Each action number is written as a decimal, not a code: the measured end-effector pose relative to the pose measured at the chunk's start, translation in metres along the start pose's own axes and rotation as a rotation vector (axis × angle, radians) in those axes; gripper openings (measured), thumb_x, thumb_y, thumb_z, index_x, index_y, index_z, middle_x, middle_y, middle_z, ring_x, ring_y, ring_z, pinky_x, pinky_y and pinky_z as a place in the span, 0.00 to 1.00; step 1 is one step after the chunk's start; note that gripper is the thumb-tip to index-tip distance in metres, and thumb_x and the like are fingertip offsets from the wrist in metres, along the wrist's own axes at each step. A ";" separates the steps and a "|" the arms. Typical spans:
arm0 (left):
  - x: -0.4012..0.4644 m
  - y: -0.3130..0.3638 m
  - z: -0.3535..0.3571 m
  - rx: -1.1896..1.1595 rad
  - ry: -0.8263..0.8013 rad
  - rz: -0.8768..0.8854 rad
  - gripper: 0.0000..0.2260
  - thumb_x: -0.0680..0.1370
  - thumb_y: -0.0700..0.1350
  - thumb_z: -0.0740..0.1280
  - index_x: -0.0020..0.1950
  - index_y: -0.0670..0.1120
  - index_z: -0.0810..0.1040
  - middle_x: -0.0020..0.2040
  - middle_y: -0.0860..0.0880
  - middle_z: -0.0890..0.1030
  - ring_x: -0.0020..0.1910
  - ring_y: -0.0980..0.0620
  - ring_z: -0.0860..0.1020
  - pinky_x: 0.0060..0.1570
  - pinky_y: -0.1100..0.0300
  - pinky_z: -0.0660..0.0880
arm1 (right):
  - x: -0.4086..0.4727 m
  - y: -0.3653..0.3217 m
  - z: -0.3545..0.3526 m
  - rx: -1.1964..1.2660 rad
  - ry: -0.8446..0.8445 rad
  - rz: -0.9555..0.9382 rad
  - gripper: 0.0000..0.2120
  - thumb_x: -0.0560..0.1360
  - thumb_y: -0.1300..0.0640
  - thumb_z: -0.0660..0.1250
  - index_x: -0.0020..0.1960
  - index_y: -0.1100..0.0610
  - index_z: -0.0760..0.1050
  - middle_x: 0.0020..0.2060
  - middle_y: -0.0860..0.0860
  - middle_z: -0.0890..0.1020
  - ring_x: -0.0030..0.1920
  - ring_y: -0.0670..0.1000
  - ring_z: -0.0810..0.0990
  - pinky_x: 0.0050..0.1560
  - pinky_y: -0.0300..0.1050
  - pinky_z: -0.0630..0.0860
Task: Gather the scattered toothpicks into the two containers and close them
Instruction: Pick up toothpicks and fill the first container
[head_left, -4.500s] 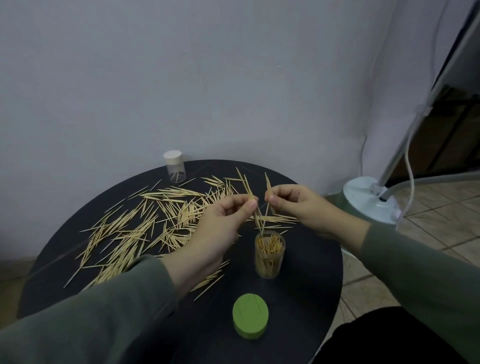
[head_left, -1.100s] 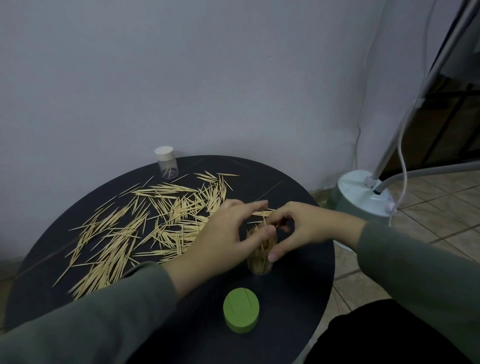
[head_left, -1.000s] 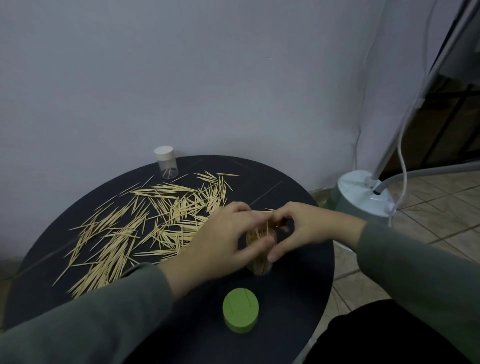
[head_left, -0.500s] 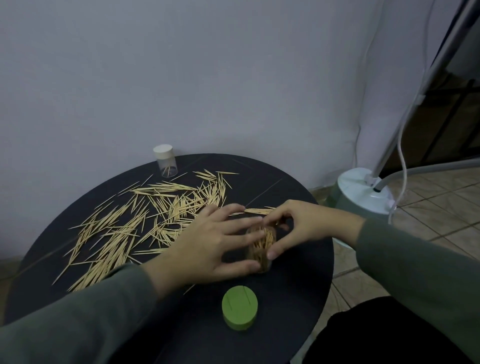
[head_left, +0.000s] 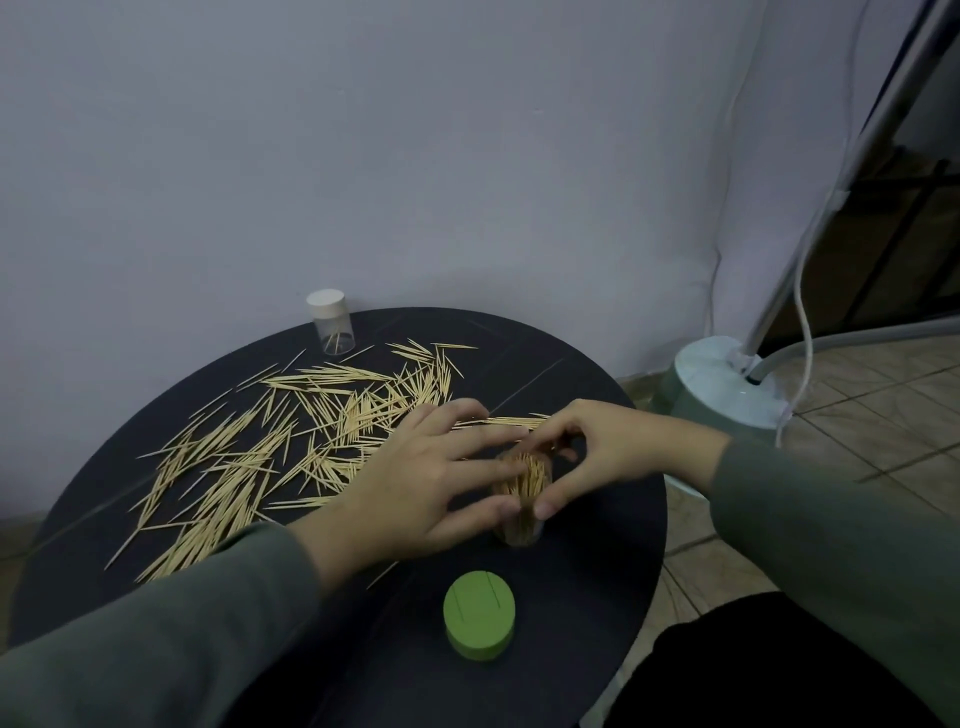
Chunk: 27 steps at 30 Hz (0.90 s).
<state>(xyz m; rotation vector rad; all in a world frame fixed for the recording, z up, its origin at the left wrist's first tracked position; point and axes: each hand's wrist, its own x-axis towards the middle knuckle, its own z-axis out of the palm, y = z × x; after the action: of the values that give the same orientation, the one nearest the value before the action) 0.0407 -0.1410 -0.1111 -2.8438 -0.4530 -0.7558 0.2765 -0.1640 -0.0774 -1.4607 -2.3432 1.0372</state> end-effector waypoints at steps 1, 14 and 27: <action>0.000 0.000 0.001 -0.019 -0.001 -0.032 0.22 0.82 0.60 0.54 0.64 0.50 0.80 0.66 0.53 0.77 0.62 0.46 0.73 0.54 0.46 0.71 | 0.000 -0.001 0.000 -0.001 0.000 0.004 0.18 0.66 0.47 0.78 0.54 0.41 0.80 0.40 0.37 0.80 0.40 0.35 0.75 0.41 0.29 0.69; 0.012 -0.007 0.011 -0.288 0.031 -0.517 0.19 0.82 0.58 0.52 0.69 0.55 0.73 0.65 0.59 0.75 0.64 0.61 0.65 0.64 0.56 0.67 | 0.009 0.007 0.000 -0.392 0.115 0.182 0.26 0.71 0.49 0.74 0.66 0.42 0.70 0.54 0.44 0.74 0.53 0.45 0.74 0.56 0.42 0.72; 0.046 -0.029 0.051 -0.059 -0.443 -0.515 0.28 0.80 0.61 0.59 0.77 0.53 0.60 0.74 0.54 0.65 0.66 0.52 0.64 0.66 0.54 0.65 | 0.028 0.035 0.000 -0.603 0.253 0.472 0.34 0.74 0.37 0.66 0.76 0.45 0.61 0.71 0.49 0.66 0.70 0.53 0.67 0.69 0.55 0.63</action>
<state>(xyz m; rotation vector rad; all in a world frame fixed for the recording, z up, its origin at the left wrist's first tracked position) 0.0929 -0.0901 -0.1294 -2.9676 -1.2750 -0.1839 0.2872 -0.1305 -0.1051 -2.2761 -2.2721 0.1655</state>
